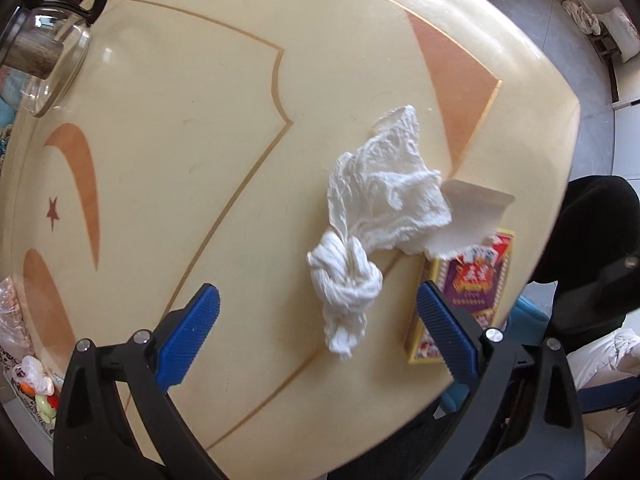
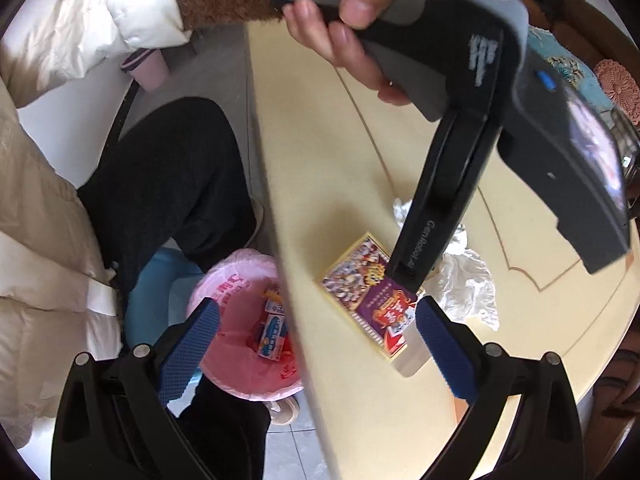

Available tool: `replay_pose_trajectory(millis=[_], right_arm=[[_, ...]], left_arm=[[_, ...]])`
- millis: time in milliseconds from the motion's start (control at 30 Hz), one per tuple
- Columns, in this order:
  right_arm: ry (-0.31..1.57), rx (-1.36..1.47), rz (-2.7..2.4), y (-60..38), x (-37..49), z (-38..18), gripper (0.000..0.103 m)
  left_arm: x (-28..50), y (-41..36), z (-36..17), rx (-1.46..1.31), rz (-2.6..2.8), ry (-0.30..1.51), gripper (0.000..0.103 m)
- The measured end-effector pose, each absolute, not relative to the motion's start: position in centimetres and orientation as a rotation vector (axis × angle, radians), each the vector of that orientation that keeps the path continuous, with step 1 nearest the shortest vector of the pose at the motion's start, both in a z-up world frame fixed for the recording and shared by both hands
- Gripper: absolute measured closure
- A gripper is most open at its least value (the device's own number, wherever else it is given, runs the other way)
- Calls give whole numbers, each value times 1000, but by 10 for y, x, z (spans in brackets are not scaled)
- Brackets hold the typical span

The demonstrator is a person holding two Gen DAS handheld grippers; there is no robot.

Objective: Collect trash
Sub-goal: 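Grasp the white tissue with the left tool while the right tool grasps the purple-gold card box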

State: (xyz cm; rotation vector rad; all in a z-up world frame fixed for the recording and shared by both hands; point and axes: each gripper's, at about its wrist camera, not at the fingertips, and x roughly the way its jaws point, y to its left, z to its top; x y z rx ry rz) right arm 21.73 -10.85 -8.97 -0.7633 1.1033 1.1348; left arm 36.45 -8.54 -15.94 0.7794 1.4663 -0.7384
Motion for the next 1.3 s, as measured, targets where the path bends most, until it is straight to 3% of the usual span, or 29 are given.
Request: replay_pose_trajectory(millis=[467,900,1133,1300], right_arm=[[1175,-747,1144,-104,250,-144,8],[1161,-656,1026,-107,251,-156,23],[1158,-548,836,-105,245,-156,27],[1148,-490,732,-106,245,-157,29]], left_arm=[[383,-84,-186,738,-724,1494,7],[386,-76,-178,668,-680,1453,13],[370,-72,-169,624,-649,1436,37],[363,-72,-161,565,-611,1449,73]])
